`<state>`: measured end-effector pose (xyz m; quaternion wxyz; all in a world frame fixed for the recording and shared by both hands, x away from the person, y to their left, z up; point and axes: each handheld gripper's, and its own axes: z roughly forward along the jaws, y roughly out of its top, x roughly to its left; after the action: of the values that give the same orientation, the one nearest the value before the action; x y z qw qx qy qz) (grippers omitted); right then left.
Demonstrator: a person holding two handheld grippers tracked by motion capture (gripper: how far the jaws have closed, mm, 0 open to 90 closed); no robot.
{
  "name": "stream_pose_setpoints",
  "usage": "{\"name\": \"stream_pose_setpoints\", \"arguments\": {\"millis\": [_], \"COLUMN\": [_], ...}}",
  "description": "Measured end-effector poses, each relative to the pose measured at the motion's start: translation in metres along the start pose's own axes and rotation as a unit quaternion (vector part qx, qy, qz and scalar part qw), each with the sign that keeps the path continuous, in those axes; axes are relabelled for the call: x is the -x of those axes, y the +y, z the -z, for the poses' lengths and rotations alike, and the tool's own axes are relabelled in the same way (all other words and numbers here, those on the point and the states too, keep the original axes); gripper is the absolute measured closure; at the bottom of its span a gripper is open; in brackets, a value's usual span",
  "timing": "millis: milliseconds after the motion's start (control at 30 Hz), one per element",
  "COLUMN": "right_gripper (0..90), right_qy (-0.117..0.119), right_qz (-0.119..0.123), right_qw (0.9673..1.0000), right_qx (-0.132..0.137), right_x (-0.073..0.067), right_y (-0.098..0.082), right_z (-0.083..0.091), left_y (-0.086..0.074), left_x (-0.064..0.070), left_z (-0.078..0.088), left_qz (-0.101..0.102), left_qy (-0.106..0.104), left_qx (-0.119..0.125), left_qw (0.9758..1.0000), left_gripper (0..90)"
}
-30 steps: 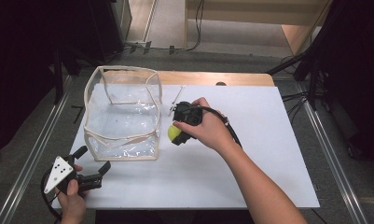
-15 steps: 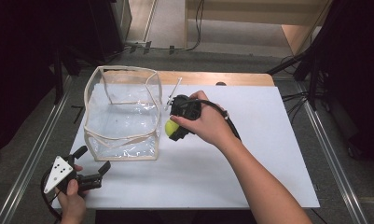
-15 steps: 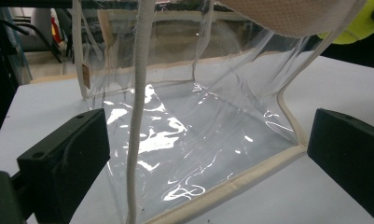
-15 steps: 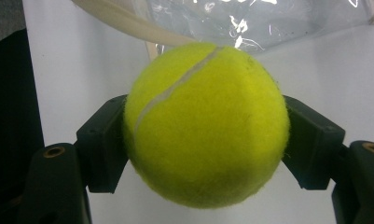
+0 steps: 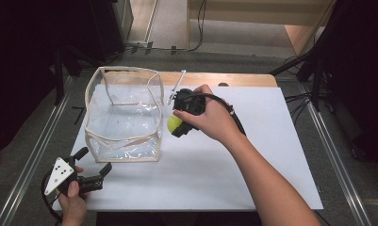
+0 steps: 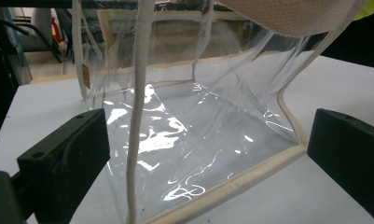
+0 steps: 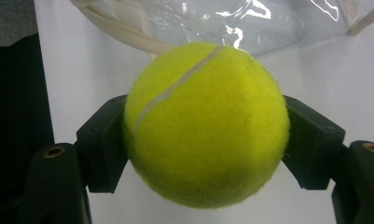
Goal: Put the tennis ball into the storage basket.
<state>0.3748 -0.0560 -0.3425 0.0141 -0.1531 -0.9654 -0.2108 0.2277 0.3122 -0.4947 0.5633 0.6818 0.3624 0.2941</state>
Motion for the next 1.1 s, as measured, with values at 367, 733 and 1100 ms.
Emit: {"name": "stream_pose_setpoints", "arguments": {"millis": [367,733,1100], "right_gripper": [23.6,23.7,23.7], "right_qy": [-0.002,-0.002,-0.006], "right_qz": [0.002,0.005,0.011], "right_qw": [1.0000,1.0000,0.9999], "right_qx": [0.001,0.002,0.010], "right_x": [-0.002,-0.003,-0.004], "right_y": [0.007,0.014,0.022], "right_z": [0.015,0.025,0.035], "left_y": [0.000,0.000,0.000], "left_x": [0.000,0.000,0.001], "left_z": [0.000,0.000,0.000], "left_qz": [0.000,-0.001,-0.001], "left_qy": [-0.001,-0.001,-0.001], "left_qx": [0.000,0.000,-0.001], "left_qw": [1.0000,1.0000,1.0000], "left_gripper": [0.0,0.0,0.0]}}
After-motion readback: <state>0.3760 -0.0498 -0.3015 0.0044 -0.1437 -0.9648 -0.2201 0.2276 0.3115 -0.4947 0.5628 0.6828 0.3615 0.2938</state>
